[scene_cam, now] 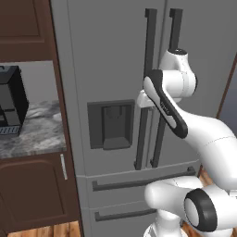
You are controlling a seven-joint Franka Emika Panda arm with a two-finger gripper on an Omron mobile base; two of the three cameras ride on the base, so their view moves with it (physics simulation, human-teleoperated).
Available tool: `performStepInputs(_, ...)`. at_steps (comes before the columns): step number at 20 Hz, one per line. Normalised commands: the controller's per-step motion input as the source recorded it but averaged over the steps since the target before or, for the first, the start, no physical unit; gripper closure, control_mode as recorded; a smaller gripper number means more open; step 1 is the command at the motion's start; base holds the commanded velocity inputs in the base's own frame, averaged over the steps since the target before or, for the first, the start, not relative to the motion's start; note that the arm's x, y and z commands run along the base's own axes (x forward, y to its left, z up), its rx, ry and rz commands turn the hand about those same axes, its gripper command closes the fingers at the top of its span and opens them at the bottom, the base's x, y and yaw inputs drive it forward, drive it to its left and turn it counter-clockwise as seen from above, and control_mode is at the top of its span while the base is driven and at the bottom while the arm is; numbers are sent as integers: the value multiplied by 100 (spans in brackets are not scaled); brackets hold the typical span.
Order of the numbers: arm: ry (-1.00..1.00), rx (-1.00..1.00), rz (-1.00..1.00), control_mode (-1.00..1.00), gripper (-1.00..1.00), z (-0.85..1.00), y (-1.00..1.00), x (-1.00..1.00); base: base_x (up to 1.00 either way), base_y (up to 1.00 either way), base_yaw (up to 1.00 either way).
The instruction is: There is a bowl on the dining counter. Grab a lemon wedge from the fridge and place it in the bowl. Then get the liquor bottle and glass cup from the cabinet and place them next to the bowl.
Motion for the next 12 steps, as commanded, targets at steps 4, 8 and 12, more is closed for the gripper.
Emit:
performStepInputs(4,0,0,0,100,-100,0,0,-3,-8,-2,0)
performStepInputs(8,0,0,0,100,-100,0,0,0,-53,-31,-4)
performStepInputs(12,0,0,0,100,-100,0,0,0,-53,-29,-3)
